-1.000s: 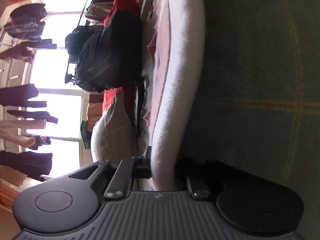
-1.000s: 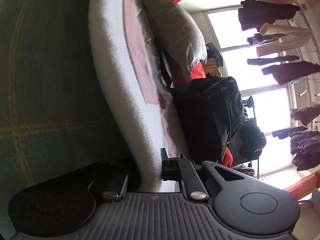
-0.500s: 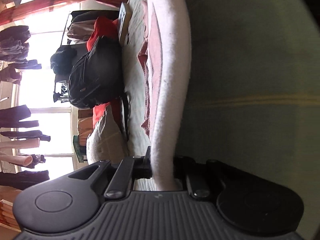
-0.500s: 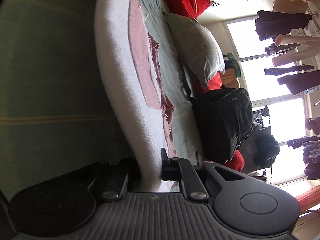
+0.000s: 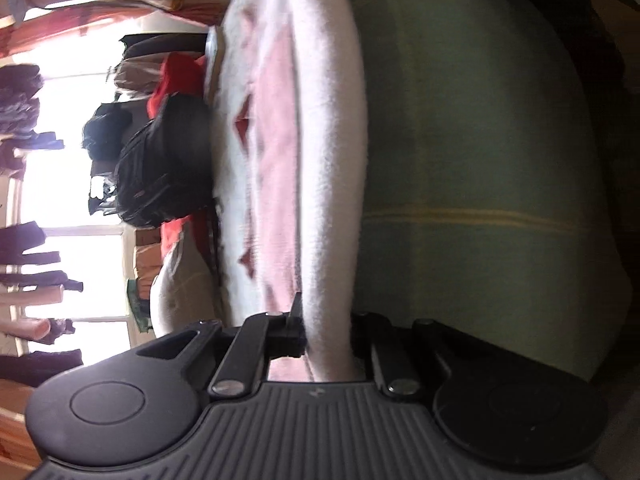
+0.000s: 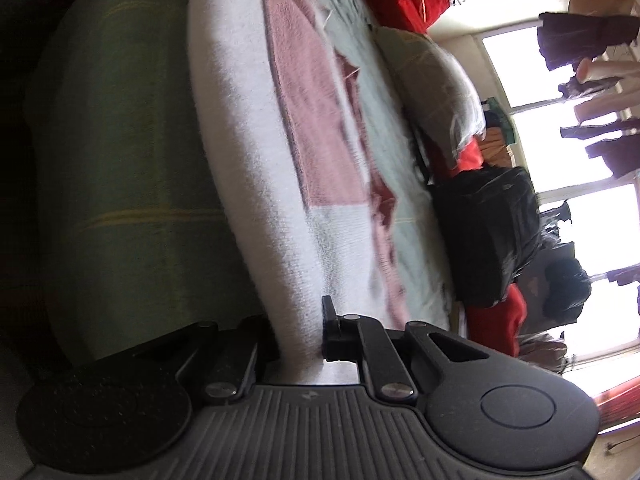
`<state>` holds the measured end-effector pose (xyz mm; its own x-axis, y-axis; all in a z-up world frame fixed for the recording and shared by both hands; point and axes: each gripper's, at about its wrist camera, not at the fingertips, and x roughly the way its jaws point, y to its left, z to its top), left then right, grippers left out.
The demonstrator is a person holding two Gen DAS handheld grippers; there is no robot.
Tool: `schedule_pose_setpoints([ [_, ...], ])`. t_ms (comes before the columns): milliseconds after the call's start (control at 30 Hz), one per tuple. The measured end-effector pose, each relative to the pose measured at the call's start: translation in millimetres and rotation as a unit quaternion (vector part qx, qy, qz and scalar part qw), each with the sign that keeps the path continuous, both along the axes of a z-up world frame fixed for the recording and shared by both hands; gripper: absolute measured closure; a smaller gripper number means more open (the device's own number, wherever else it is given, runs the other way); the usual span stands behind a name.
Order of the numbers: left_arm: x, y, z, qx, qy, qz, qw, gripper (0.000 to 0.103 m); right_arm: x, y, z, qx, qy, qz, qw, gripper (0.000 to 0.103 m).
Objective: Fold clothes
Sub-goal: 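Lift both grippers away from the sweater and reposition above it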
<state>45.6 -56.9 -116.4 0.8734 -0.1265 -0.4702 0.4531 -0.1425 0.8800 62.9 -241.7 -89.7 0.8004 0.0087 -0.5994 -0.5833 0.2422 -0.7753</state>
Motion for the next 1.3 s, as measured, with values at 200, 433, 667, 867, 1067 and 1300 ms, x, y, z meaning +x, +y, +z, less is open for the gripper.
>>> schedule_pose_setpoints([
  [200, -19, 19, 23, -0.03, 0.081, 0.012, 0.9962, 0.086, -18, -21, 7, 0.029, 0.061, -0.007, 0.998, 0.072],
  [433, 3, 58, 120, -0.201, 0.17, 0.089, 0.9606, 0.082, -22, -73, 66, 0.13, 0.096, -0.059, 0.985, 0.062],
  [667, 36, 46, 121, -0.311, 0.227, 0.109, 0.9165, 0.061, -8, -74, 85, 0.221, 0.091, -0.065, 0.969, 0.056],
  [867, 44, 63, 61, -0.317, 0.286, 0.176, 0.8869, 0.059, 10, -66, 46, 0.255, 0.144, -0.095, 0.952, 0.056],
  [1067, 60, 105, 93, -0.412, 0.278, 0.244, 0.833, 0.046, 16, -82, 38, 0.288, 0.163, -0.136, 0.934, 0.054],
  [1300, 110, 104, 121, -0.538, 0.27, 0.246, 0.7597, 0.021, 71, -90, 69, 0.466, 0.127, -0.184, 0.856, 0.028],
])
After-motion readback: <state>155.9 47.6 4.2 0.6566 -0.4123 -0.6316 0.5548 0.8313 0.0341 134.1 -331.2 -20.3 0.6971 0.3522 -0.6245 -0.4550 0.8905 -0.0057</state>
